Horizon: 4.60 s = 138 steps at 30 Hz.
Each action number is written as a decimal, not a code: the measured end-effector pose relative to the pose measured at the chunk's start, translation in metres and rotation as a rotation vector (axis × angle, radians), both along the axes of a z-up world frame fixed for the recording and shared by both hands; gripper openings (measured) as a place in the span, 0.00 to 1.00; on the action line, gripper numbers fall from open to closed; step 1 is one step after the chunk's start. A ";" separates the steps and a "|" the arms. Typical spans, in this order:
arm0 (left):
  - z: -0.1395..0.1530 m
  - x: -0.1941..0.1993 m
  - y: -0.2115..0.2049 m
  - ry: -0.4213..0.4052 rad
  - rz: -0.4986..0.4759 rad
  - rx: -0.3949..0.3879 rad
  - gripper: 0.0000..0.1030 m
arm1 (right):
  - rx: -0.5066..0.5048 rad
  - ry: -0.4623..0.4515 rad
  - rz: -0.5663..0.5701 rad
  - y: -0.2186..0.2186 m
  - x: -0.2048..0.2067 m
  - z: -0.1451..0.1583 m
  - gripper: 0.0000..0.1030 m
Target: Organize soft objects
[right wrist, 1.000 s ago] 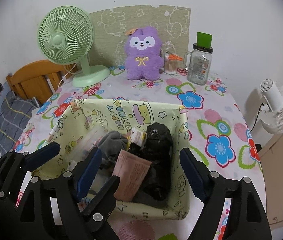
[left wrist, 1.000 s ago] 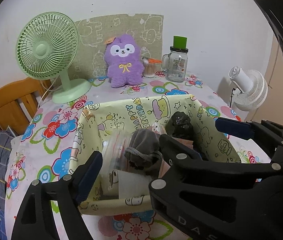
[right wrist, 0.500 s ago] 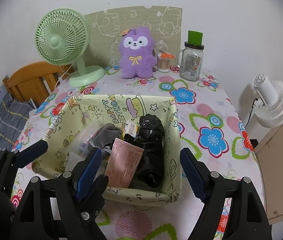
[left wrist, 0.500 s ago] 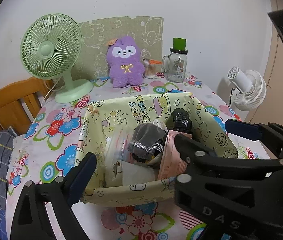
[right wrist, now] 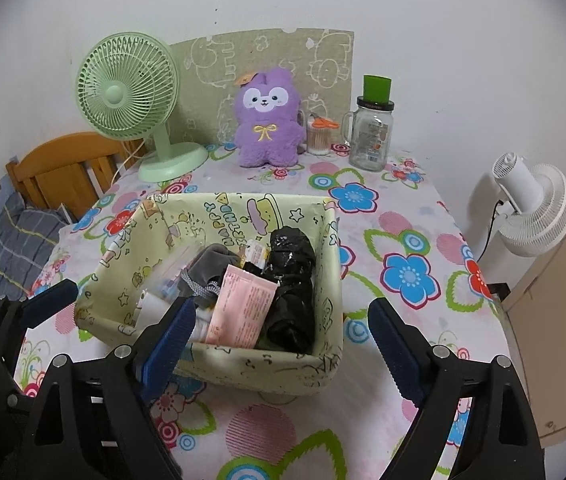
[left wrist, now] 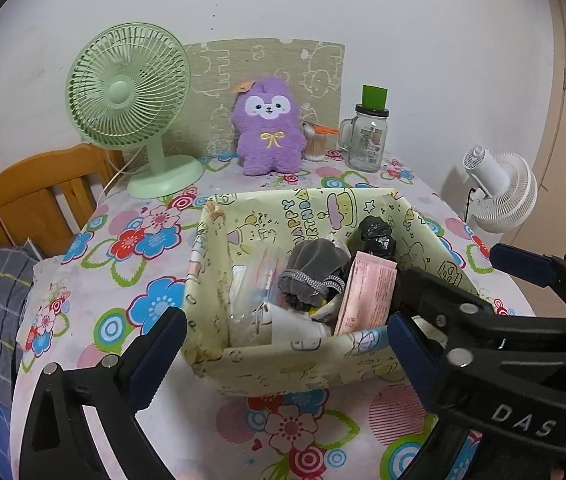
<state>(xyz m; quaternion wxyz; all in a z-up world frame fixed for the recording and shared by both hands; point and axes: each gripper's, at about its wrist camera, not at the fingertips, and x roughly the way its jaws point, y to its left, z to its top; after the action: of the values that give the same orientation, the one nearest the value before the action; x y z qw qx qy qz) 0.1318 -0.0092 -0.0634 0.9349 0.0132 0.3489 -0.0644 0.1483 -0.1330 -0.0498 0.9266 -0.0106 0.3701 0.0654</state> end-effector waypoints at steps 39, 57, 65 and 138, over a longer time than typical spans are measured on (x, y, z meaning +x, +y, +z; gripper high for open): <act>0.042 -0.079 0.026 -0.164 0.084 0.015 1.00 | -0.009 -0.158 -0.103 -0.037 -0.088 0.042 0.94; 0.054 -0.112 0.032 -0.200 0.097 -0.046 1.00 | 0.047 -0.233 -0.099 -0.049 -0.130 0.046 0.95; 0.058 -0.121 0.026 -0.222 0.074 -0.034 1.00 | 0.038 -0.273 -0.099 -0.048 -0.142 0.053 0.98; 0.053 -0.120 0.010 -0.200 0.042 -0.074 1.00 | 0.068 -0.245 -0.102 -0.052 -0.141 0.047 0.99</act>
<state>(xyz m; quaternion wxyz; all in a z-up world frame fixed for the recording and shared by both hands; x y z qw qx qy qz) 0.0122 0.0012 -0.0104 0.9660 -0.0221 0.2515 -0.0561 0.0069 -0.1852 -0.0023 0.9668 0.0317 0.2518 0.0288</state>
